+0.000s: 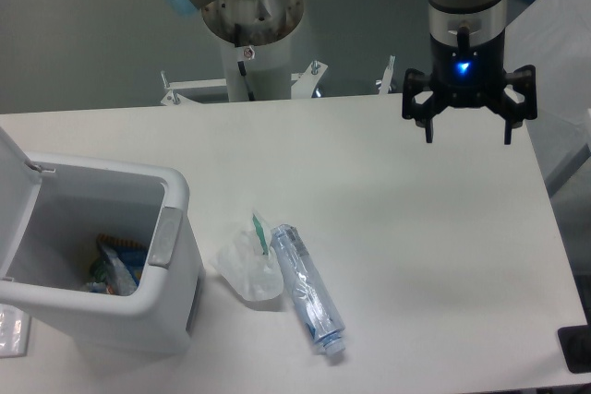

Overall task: Place the trash in the trash can
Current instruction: 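Move the open gripper down over the clear plastic water bottle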

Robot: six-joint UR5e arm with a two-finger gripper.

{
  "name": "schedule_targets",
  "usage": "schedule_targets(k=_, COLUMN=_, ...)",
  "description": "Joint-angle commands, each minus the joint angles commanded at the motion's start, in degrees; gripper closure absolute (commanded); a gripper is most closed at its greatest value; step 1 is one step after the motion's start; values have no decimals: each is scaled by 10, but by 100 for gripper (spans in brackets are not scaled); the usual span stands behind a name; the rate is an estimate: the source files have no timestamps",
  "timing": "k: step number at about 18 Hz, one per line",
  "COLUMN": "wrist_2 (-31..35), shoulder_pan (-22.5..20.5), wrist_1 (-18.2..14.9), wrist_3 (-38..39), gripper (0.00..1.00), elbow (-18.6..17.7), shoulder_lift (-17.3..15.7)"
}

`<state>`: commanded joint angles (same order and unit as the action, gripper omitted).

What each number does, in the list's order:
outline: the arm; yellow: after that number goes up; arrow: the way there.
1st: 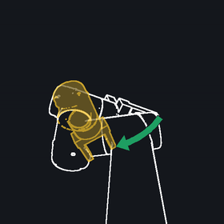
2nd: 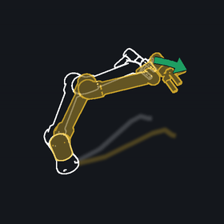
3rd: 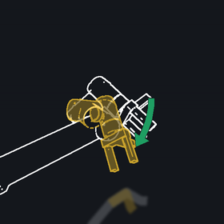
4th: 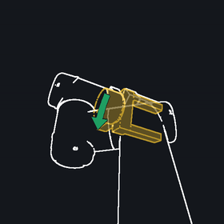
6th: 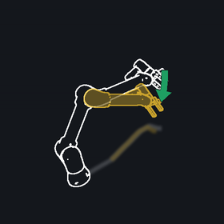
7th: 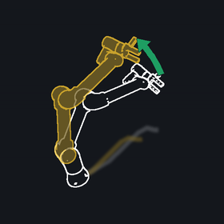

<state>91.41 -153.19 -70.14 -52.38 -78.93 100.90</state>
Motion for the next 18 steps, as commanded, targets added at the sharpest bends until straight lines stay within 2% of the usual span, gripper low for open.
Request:
schedule_targets(k=4, wrist_2=-2, shoulder_pan=8, wrist_1=3, wrist_3=7, gripper=0, elbow=-2, shoulder_lift=5)
schedule_targets(k=7, wrist_2=0, shoulder_pan=18, wrist_1=11, wrist_3=18, gripper=0, elbow=-17, shoulder_lift=18)
schedule_targets(k=10, wrist_2=-16, shoulder_pan=30, wrist_1=44, wrist_3=50, gripper=0, elbow=-32, shoulder_lift=36)
schedule_targets(k=13, wrist_2=-12, shoulder_pan=40, wrist_1=72, wrist_3=146, gripper=0, elbow=-48, shoulder_lift=68)
schedule_targets(k=14, wrist_2=-13, shoulder_pan=57, wrist_1=79, wrist_3=178, gripper=0, elbow=-43, shoulder_lift=86)
schedule_targets(k=18, wrist_2=-21, shoulder_pan=88, wrist_1=98, wrist_3=227, gripper=0, elbow=-35, shoulder_lift=146)
